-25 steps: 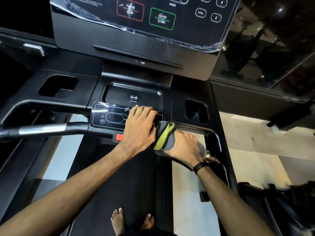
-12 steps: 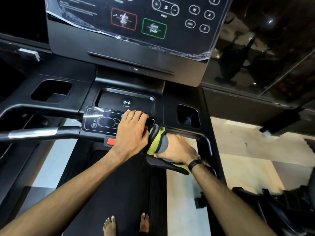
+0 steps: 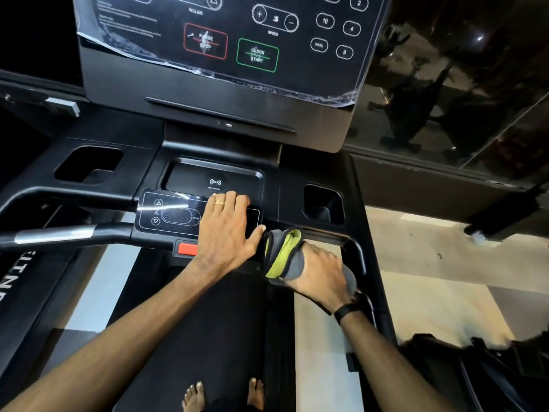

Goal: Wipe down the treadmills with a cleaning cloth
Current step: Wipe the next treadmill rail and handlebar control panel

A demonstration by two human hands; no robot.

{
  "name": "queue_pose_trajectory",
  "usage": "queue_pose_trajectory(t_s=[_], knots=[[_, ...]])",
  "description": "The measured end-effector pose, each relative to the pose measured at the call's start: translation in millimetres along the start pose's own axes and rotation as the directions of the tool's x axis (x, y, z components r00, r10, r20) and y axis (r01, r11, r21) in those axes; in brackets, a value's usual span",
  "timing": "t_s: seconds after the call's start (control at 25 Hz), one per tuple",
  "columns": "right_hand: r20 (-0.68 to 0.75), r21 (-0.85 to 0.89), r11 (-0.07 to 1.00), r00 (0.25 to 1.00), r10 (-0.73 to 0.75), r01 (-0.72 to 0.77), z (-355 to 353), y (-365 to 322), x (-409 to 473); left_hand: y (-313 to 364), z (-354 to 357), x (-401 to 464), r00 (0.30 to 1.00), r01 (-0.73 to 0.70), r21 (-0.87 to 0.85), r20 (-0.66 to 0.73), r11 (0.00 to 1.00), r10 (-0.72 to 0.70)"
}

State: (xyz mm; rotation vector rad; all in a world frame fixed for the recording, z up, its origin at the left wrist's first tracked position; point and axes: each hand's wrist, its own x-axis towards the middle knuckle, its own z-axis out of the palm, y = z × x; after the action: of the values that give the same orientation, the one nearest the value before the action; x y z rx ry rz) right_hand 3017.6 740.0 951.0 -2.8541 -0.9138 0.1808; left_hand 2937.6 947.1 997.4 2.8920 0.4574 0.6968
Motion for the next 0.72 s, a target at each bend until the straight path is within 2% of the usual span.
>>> queue_pose_trajectory(t_s=[0.12, 0.2, 0.28, 0.32, 0.36, 0.4, 0.44, 0.48, 0.52, 0.64, 0.68, 0.72], knots=[[0.244, 0.211, 0.976, 0.970, -0.006, -0.047, -25.1, 26.8, 21.7, -3.1, -0.7, 1.0, 1.000, -0.018, -0.005, 0.017, 1.000, 0.018], [0.180, 0.208, 0.977, 0.984, 0.005, -0.043, -21.0, 38.7, 10.9, -3.0, -0.9, 1.2, 1.000, -0.017, -0.008, 0.004, 1.000, 0.017], [-0.052, 0.070, 0.997, 0.998, 0.040, -0.037, 4.6, 31.0, -7.4, -0.6, -1.5, -0.3, 1.000, 0.000, -0.003, -0.002, 1.000, 0.000], [-0.130, 0.006, 0.995, 0.986, 0.100, -0.100, 7.5, 30.0, -4.5, 1.3, -1.8, -0.2, 1.000, 0.000, -0.006, 0.002, 1.000, 0.000], [-0.088, -0.001, 0.967, 0.963, 0.254, -0.255, -2.0, 27.8, -0.4, 2.4, -2.9, 0.3, 1.000, 0.001, -0.011, 0.012, 1.000, -0.001], [0.012, 0.024, 0.935, 0.936, 0.353, -0.353, -12.4, 32.2, 10.5, 2.4, -4.4, 0.6, 1.000, -0.002, -0.010, 0.026, 1.000, 0.003], [0.148, 0.095, 0.951, 0.949, 0.278, -0.294, -20.0, 37.4, 16.0, 1.4, -5.4, 0.7, 0.999, -0.010, -0.009, 0.033, 1.000, 0.011], [0.207, 0.155, 0.972, 0.967, 0.146, -0.179, -20.2, 45.2, 13.3, -0.5, -6.2, 1.2, 0.999, -0.018, -0.014, 0.030, 1.000, 0.018], [0.201, 0.148, 0.980, 0.974, 0.102, -0.133, -21.1, 48.0, 3.6, -0.5, -7.0, 0.9, 0.999, -0.022, -0.020, 0.026, 1.000, 0.022], [-0.069, 0.047, 0.997, 0.995, 0.070, -0.066, 2.7, 46.6, -23.1, 2.5, -8.6, 0.6, 0.999, -0.004, -0.010, 0.040, 1.000, 0.004], [-0.049, 0.038, 0.998, 0.998, 0.047, -0.045, 3.6, 49.6, -21.1, 3.1, -8.6, 0.9, 0.998, 0.002, -0.006, 0.056, 1.000, -0.002], [0.046, 0.056, 0.998, 0.998, 0.034, -0.037, -2.1, 51.6, -12.9, 3.3, -8.7, 1.0, 0.998, 0.005, -0.001, 0.068, 1.000, -0.005]])
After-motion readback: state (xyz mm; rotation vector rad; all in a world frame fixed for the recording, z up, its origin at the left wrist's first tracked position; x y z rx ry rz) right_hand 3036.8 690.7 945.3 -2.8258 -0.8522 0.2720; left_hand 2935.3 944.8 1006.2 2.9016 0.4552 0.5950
